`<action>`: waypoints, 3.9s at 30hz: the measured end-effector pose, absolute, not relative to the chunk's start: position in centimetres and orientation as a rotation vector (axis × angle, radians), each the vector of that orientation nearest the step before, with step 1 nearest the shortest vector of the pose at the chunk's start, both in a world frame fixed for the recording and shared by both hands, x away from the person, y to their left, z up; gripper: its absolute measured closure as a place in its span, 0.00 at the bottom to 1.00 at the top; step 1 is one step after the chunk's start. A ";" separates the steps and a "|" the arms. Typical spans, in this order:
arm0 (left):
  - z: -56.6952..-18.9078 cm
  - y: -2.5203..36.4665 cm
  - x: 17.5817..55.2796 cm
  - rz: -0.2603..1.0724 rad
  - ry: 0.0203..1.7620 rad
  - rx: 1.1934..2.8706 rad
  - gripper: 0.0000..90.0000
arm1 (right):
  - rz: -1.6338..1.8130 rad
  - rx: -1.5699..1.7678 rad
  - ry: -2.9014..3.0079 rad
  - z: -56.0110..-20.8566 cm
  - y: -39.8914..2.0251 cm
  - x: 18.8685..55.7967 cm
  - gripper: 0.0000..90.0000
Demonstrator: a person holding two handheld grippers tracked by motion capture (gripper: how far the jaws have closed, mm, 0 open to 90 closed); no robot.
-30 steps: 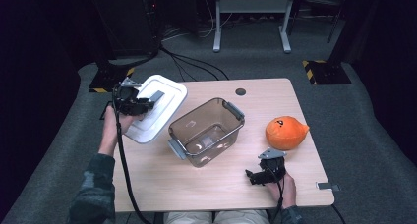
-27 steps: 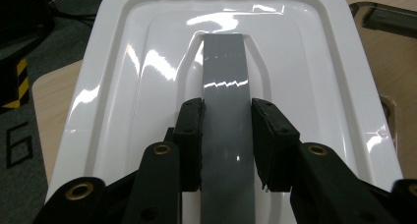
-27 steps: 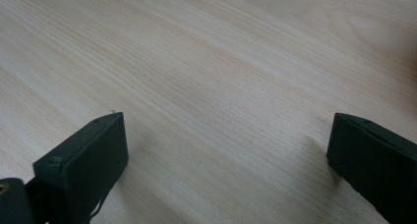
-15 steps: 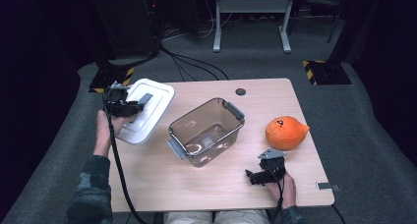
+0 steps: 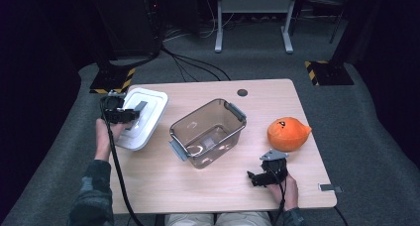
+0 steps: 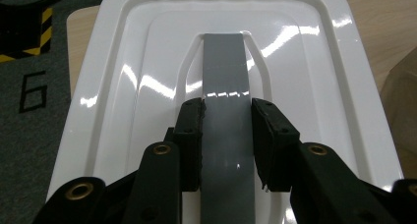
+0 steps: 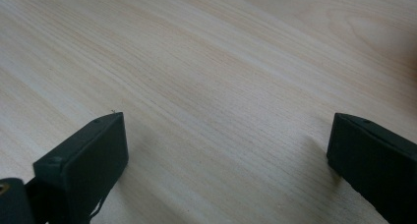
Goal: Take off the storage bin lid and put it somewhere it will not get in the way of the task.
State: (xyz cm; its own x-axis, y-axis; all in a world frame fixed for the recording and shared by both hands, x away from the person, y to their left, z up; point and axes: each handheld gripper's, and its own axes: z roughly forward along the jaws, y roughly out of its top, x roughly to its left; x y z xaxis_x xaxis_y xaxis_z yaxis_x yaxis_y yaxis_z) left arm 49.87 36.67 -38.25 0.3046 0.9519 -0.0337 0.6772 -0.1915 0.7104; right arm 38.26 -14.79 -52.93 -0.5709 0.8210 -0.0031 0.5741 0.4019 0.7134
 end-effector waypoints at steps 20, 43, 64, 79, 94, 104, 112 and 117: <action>-41.9 38.2 50.5 0.530 1.553 1.899 0.74 | 0.966 1.206 2.308 -52.9 -14.8 38.3 0.01; -45.7 38.9 51.0 0.473 1.641 1.891 0.74 | 0.966 1.207 2.308 -52.9 -14.8 38.3 0.01; -48.0 38.4 51.8 0.456 1.688 1.917 0.74 | 0.966 1.207 2.308 -52.9 -14.8 38.3 0.01; -49.3 37.5 52.1 0.487 1.698 1.958 0.74 | 0.966 1.204 2.308 -52.9 -14.8 38.3 0.01; -49.2 37.4 52.0 0.521 1.722 1.943 0.51 | 0.966 1.206 2.307 -52.9 -14.8 38.3 0.01; -48.2 37.3 51.0 0.546 1.703 1.928 0.17 | 0.966 1.204 2.308 -52.9 -14.8 38.3 0.02; -47.4 36.5 49.6 0.580 1.625 1.934 0.12 | 0.966 1.205 2.307 -52.9 -14.8 38.3 0.02; -47.1 35.8 48.3 0.600 1.569 1.944 0.11 | 0.966 1.206 2.307 -52.9 -14.8 38.3 0.01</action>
State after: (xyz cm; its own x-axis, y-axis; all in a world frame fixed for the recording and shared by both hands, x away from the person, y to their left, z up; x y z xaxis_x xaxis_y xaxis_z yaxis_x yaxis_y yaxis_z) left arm 48.31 35.85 -47.14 0.2131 0.9770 -0.0057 0.7241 -0.1540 0.6722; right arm 38.27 -14.80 -52.93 -0.5692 0.8222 -0.0042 0.5737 0.4008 0.7143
